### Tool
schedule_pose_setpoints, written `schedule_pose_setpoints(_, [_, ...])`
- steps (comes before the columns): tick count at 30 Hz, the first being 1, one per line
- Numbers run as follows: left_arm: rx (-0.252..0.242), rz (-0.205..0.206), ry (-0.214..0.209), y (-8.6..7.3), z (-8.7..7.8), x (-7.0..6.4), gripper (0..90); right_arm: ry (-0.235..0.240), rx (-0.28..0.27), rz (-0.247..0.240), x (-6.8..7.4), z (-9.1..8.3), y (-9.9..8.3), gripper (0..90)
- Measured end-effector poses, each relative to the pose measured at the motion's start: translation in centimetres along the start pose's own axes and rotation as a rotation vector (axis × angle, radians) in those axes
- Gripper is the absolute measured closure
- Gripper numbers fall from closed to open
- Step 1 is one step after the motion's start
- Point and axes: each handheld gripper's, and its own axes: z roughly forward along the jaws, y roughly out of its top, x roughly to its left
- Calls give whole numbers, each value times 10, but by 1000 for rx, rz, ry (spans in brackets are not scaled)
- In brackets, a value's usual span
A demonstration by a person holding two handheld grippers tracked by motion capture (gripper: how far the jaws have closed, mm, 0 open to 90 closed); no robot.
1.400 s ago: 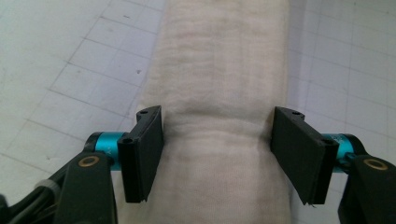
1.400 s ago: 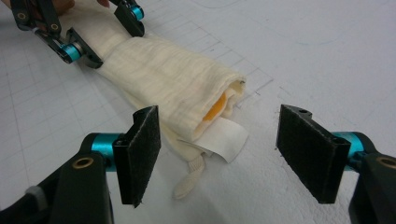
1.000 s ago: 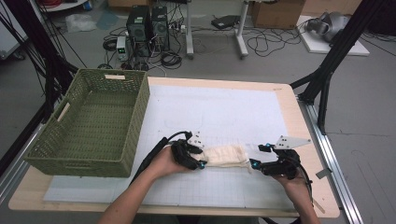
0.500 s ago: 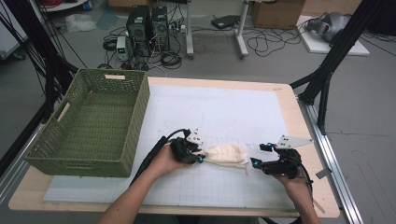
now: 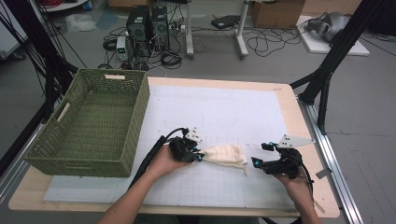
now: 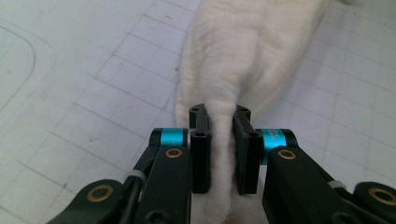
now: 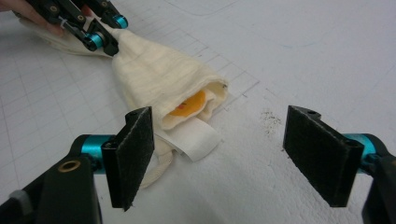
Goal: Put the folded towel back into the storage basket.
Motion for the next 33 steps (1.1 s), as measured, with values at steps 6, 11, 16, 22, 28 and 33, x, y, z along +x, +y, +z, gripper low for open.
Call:
schedule_pose_setpoints(6, [-17,-20,-9,1,-15,-1,793,0,3,1,1,0,0,220])
schedule_pose_setpoints(11, [-54,-66,-26,-2,-27,1,793,-1,3,5,1,0,0,214])
schedule_pose_setpoints(16, [-109,-144,-68,-5,-39,2,792,1,6,10,0,2,-1,204])
schedule_pose_setpoints(22, [-165,-171,-90,-5,-56,0,792,2,7,7,1,3,-1,198])
schedule_pose_setpoints(28, [-244,-212,-120,-6,-75,1,792,-2,7,9,0,3,-1,195])
schedule_pose_setpoints(33, [-292,-231,-114,-3,-95,-1,792,-4,7,6,0,3,-1,193])
